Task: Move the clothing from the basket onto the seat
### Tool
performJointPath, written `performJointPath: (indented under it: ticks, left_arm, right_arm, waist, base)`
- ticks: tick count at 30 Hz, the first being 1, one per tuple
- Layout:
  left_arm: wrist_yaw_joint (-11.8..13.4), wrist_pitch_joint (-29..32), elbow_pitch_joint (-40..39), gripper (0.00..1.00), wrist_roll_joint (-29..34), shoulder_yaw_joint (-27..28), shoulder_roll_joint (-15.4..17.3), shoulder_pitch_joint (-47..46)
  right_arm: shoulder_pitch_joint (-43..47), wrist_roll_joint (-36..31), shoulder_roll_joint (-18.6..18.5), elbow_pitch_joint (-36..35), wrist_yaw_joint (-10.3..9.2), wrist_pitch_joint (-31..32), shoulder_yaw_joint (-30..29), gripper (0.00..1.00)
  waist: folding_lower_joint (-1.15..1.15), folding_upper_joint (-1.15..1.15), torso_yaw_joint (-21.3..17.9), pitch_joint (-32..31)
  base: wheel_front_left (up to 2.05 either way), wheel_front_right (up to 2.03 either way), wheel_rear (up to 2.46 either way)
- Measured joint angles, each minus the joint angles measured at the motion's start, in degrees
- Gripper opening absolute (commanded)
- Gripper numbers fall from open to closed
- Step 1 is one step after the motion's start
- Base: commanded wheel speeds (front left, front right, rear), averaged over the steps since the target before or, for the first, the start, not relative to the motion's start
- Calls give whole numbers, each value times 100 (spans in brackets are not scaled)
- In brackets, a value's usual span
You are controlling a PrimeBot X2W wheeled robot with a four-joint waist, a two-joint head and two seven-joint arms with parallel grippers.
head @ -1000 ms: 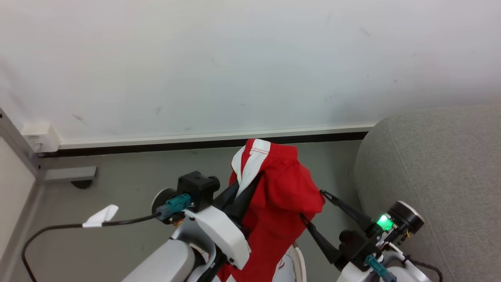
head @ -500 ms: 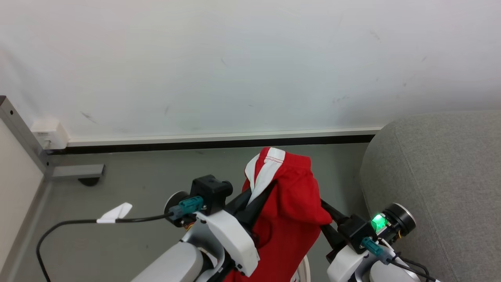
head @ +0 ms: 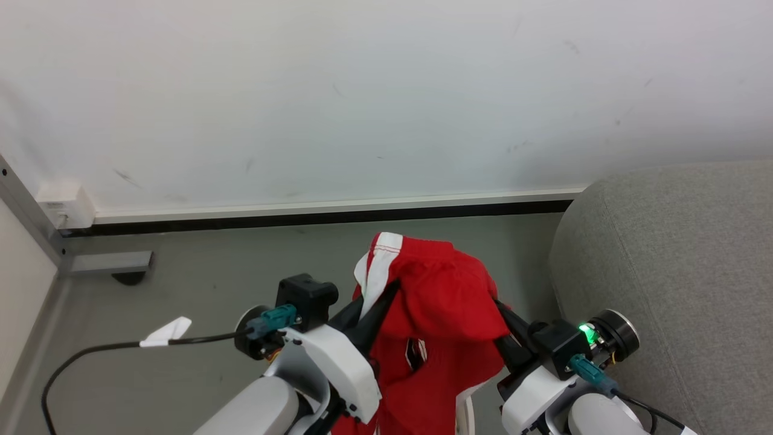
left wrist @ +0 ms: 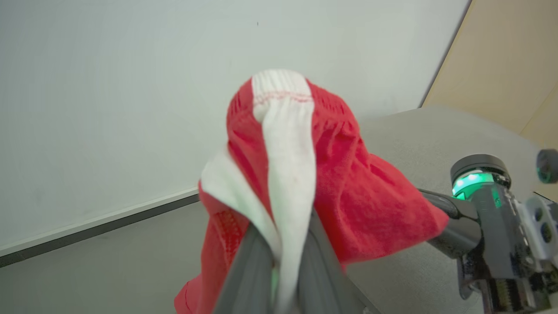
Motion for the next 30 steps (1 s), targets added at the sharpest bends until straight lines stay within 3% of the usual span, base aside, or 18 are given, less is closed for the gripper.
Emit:
performJointPath:
  ticks: [1,3,4,5,18,30]
  left_arm:
    - [27,-12,30,2,-1,10,9,5]
    - [51,-20,80,40,-1,18,32,13]
    - [62,-23,98,85,-1,14,33,18]
    - [66,-26,115,100,-1,11,32,23]
    - [90,-116,296,100,-40,-53,31,173]
    - [83,-219,289,100,-60,-167,-21,298]
  right_arm:
    - [2,77,4,-32,0,0,14,0]
    - [6,202,3,-120,0,0,62,0]
    - [6,263,7,-181,0,0,85,0]
    - [6,303,11,-213,0,0,100,0]
    - [32,515,9,-530,0,0,-290,0]
    - [305,422,-305,-953,0,0,-958,0]
  waist:
    - [0,0,-5,3]
    - [0,0,-10,8]
    - [0,0,-10,11]
    - [0,0,-10,12]
    - [0,0,-132,22]
    - [0,0,-581,107]
  base:
    - [0,0,0]
    - [0,0,0]
    - [0,0,0]
    - [0,0,0]
    - [0,0,0]
    - [0,0,0]
